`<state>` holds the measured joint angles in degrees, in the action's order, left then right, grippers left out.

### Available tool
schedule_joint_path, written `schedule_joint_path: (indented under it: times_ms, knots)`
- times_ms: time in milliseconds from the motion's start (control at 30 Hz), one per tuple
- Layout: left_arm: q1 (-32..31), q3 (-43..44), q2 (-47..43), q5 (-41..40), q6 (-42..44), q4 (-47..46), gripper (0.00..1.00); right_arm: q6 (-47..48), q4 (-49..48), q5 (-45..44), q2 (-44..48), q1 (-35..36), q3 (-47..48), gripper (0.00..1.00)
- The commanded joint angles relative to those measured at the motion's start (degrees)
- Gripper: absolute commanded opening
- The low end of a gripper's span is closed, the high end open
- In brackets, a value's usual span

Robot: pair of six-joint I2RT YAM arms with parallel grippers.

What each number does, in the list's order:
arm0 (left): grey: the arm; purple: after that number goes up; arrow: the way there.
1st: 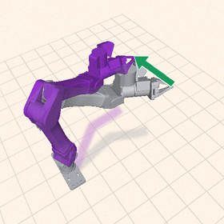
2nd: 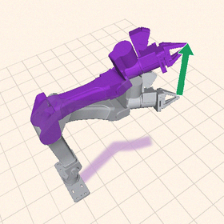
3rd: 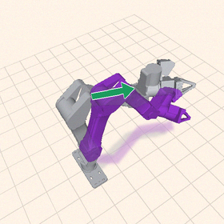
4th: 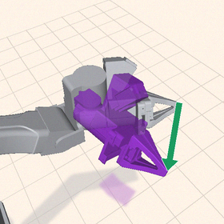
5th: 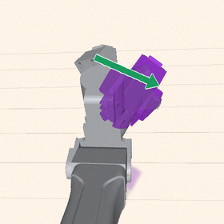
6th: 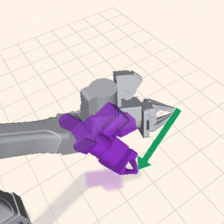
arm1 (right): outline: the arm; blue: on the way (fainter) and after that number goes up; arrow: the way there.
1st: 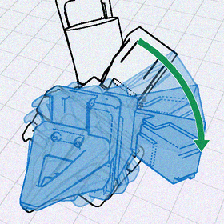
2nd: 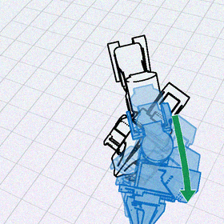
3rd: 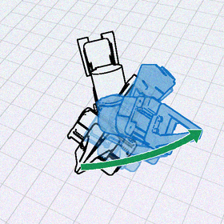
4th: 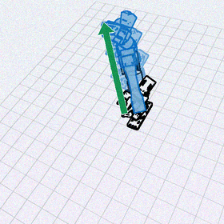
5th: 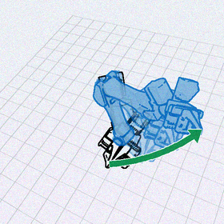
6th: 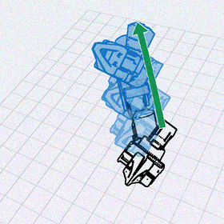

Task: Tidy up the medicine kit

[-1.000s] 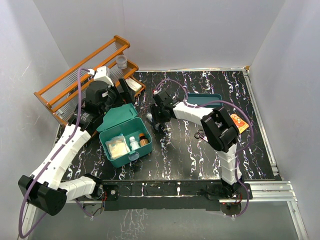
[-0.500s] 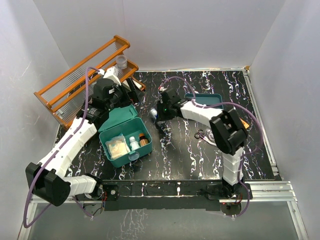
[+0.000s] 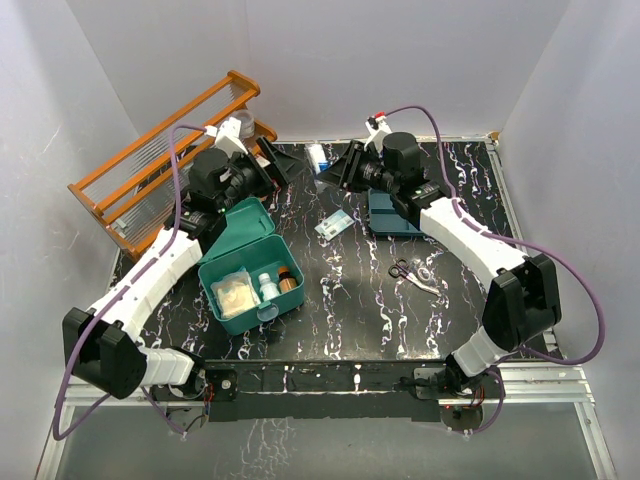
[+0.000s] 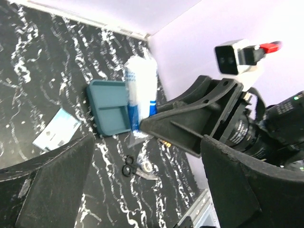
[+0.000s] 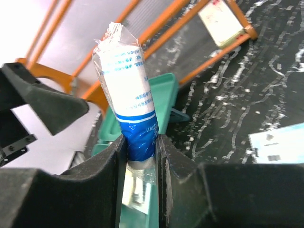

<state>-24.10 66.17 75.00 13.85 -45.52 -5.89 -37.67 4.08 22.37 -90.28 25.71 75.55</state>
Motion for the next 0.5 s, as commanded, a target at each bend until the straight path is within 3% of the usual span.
schedule_joint_path:
  times_ms: [0,200,333,467]
  knots:
    - [0.38,0.48,0.32,3.79,-2.93,-11.50,0.89,-6.77,-8.22,4.59,1.94,-0.04,0.81,0.26]
    - [0.40,2.90,3.74,9.14,-5.85,-16.74,0.82,-8.55,-9.85,8.16,1.78,0.05,1.20,0.26]
    - [0.37,5.66,6.40,7.11,-7.76,-11.34,0.71,-10.82,-14.06,9.99,2.19,0.04,0.25,0.26]
    - [0.37,4.21,6.01,5.18,-10.36,-11.60,0.64,-12.76,-15.73,11.09,1.89,-0.01,-0.53,0.26]
